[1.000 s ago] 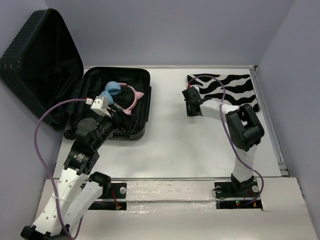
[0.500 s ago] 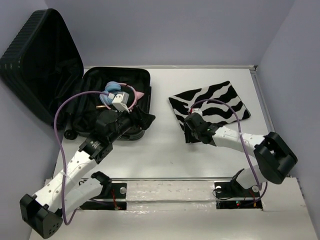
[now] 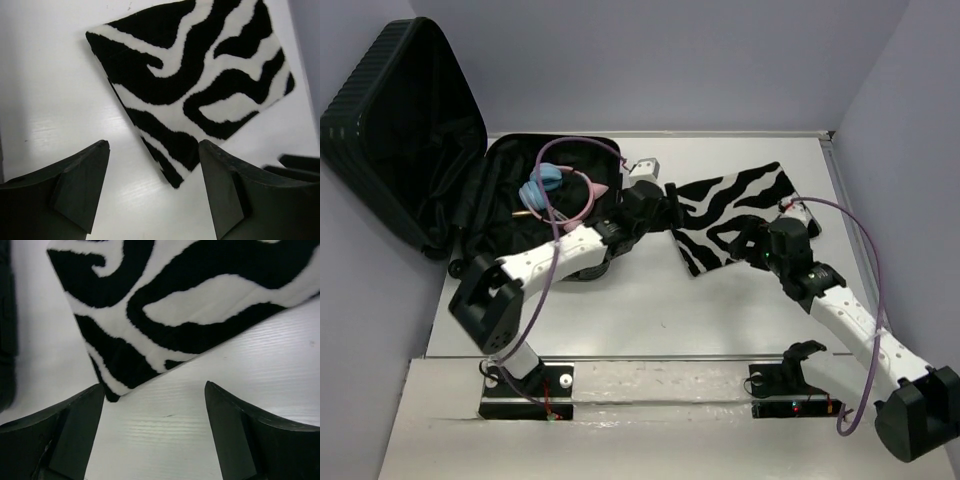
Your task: Pack the luggage
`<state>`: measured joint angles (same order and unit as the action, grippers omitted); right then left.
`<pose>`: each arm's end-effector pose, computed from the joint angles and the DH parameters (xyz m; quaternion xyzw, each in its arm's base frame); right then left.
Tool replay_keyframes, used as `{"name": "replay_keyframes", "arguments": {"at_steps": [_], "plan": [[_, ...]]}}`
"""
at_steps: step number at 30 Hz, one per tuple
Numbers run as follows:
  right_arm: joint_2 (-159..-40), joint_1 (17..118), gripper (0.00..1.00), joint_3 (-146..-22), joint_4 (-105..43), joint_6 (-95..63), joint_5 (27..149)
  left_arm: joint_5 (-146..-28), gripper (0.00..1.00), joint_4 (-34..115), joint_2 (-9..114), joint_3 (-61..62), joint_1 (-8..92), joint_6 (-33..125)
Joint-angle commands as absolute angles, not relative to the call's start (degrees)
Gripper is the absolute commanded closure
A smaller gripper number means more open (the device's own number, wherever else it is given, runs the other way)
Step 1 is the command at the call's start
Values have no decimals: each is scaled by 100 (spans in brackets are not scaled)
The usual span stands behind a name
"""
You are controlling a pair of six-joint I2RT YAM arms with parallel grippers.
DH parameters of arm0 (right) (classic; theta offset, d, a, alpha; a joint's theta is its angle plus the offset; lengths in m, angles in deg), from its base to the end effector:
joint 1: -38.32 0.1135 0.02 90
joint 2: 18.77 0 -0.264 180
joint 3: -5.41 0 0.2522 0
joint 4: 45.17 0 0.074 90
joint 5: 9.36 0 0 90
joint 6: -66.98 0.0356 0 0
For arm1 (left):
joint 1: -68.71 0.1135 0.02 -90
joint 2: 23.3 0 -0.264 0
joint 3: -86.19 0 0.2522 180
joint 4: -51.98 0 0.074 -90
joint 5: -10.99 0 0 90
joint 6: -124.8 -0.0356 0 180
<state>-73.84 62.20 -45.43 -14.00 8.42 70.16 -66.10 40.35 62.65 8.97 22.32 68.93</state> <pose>0.1939 0.0788 0.2482 0.1001 0.8802 0.1401 0.4422 0.2489 -0.2498 0.3007 0.0233 0.8179 -0.2962 0.4926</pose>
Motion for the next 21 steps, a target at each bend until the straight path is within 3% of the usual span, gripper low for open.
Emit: {"name": "replay_keyframes", "arguments": {"at_steps": [1, 8, 17, 21], "plan": [[-6843, 5731, 12, -4211, -1638, 1011, 7326, -5898, 14, 3964, 7371, -50, 2222, 7004], [-6315, 5318, 9, -3929, -1690, 1170, 7378, -5423, 10, 3567, 9243, -1264, 2301, 7083], [-6183, 5142, 8, -3823, -1770, 1240, 7529, -5826, 10, 3382, 10483, -2257, 2617, 7004], [-6411, 4880, 8, -3744, -1901, 1354, 7318, -6125, 14, 3408, 10801, -2556, 2714, 7083]]}}
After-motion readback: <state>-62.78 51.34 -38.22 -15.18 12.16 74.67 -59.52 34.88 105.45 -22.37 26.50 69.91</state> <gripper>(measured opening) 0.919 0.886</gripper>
